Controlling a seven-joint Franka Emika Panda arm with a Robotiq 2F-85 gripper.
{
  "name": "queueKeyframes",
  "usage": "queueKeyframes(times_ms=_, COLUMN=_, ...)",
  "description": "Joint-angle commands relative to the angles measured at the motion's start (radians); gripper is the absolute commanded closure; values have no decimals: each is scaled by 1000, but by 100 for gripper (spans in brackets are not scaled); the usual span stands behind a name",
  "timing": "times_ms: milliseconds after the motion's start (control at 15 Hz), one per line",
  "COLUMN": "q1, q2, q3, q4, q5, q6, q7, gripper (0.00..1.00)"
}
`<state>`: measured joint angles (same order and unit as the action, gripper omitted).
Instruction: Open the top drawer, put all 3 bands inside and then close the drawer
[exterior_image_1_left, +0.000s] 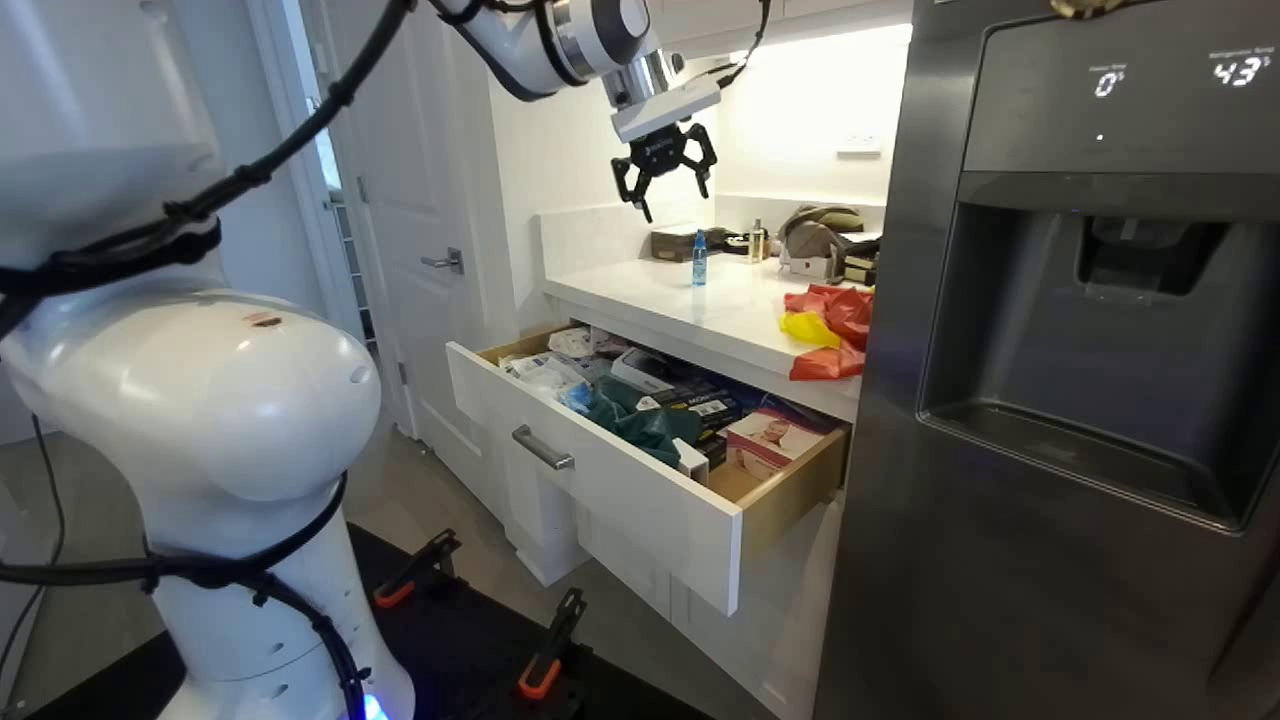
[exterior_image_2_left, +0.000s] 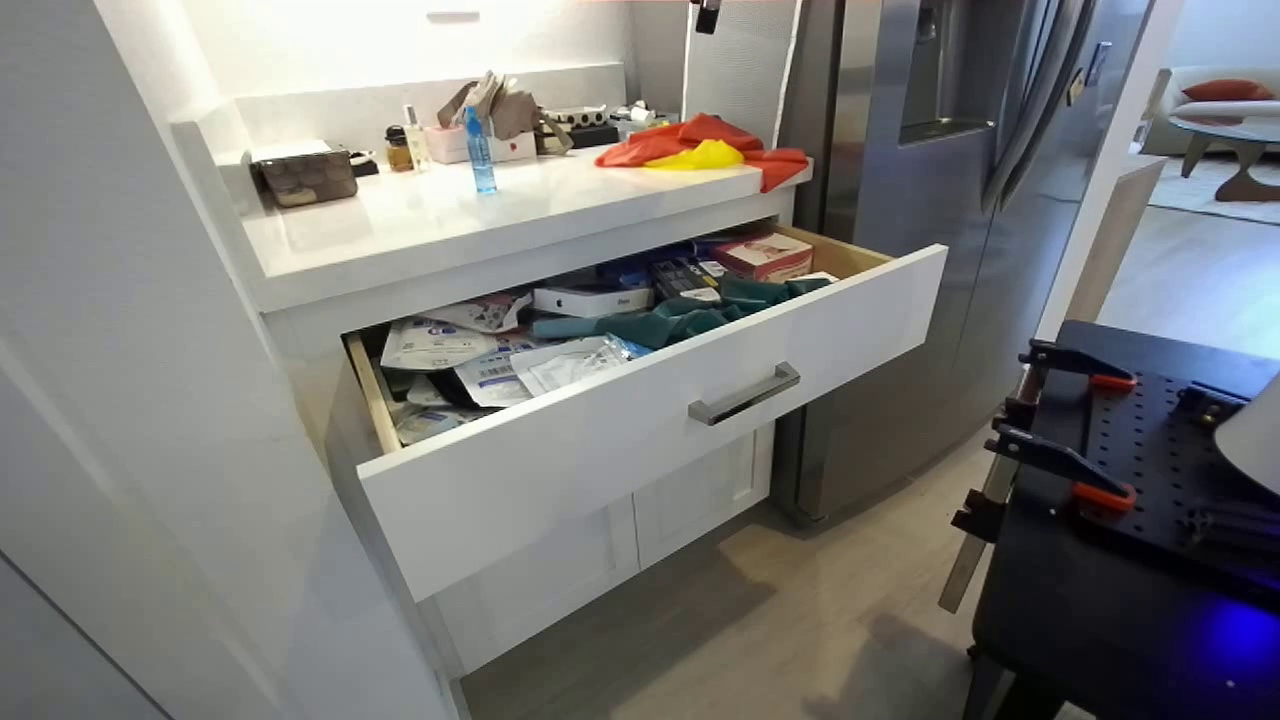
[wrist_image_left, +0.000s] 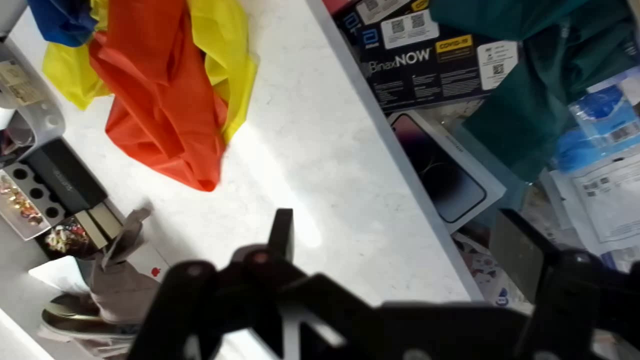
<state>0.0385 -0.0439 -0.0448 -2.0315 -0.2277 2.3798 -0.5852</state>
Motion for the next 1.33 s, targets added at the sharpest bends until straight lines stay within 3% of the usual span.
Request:
queueKeyframes(times_ms=0, q1=-33, q2=206, q3=3, q4=239, q5=38, q6=3, q7=-25, gripper=0)
queueKeyframes(times_ms=333, q1=-71, q2=433, q3=-27, q4=525, q5=54, q6=-37, q7=-29, gripper=0)
queueKeyframes(times_ms=667, q1=-159, q2=610, q3=-21, q4=778, q5=25, q6=-132, q7=-2, gripper=0)
queueKeyframes(times_ms=1267, q1=-228, q2=844, q3=-27, q4=1096, q5=38, q6=-392, q7=32, gripper=0)
